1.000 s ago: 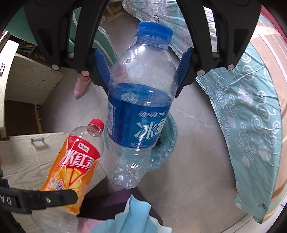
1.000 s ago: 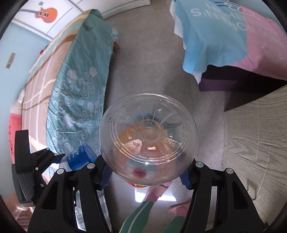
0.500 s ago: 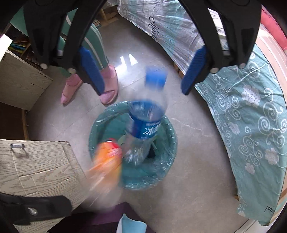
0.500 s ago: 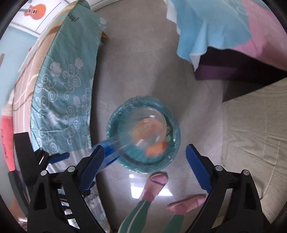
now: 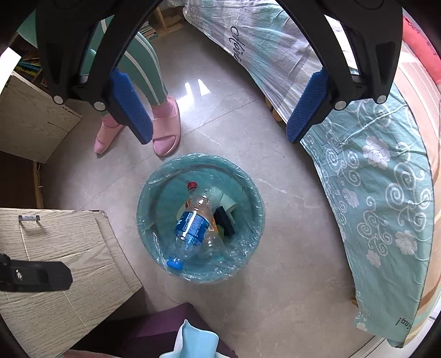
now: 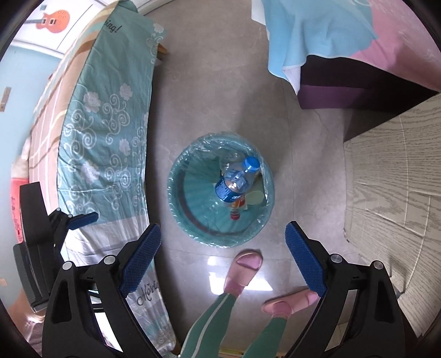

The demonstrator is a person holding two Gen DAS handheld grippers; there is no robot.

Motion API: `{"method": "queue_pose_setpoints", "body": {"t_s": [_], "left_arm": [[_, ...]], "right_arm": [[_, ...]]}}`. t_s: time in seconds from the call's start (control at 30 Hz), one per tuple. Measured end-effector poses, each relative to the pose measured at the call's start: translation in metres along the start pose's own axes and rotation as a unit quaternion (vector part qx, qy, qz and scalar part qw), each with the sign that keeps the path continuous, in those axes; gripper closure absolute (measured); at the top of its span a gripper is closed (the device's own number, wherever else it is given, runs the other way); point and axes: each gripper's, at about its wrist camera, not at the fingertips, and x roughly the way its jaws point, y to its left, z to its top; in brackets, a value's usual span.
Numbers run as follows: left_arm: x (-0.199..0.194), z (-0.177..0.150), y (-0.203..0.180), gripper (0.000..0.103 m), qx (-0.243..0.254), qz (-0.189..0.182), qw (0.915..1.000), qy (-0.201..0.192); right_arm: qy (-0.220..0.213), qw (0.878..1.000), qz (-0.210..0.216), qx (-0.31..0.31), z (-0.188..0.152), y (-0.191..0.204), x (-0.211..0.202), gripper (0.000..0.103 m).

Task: Collect trash
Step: 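Return both grippers toward the table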

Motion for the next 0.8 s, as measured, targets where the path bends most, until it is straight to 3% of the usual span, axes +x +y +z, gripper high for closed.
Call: {"method": "queue_pose_setpoints", "body": {"t_s": [0.37,0.5,0.57,0.8], "left_arm": [[-0.042,-0.008,0.003,0.008,-0.003,0.017,0.9997,-0.019],[-0.074,-0.013,0.003,0.007,-0.012,-0.001,0.9990,-0.044],[-0.092,-0.015,0.000,0.007,-0.008,0.000,0.9984,-0.056],[-0.150,-0.017,-0.015,0.007,0.005,-0.001,0.9951,-0.099]], "right_arm": [[-0.003,0.999,0.042,0.009,-0.017,0.008,-0.054,0.012],[0.023,0.992,0.113,0.047,-0.026,0.011,-0.081,0.009],[0.015,0.986,0.152,0.063,-0.032,0.013,-0.099,0.007],[-0.016,0.977,0.208,0.037,-0.049,0.030,-0.170,0.007]]}}
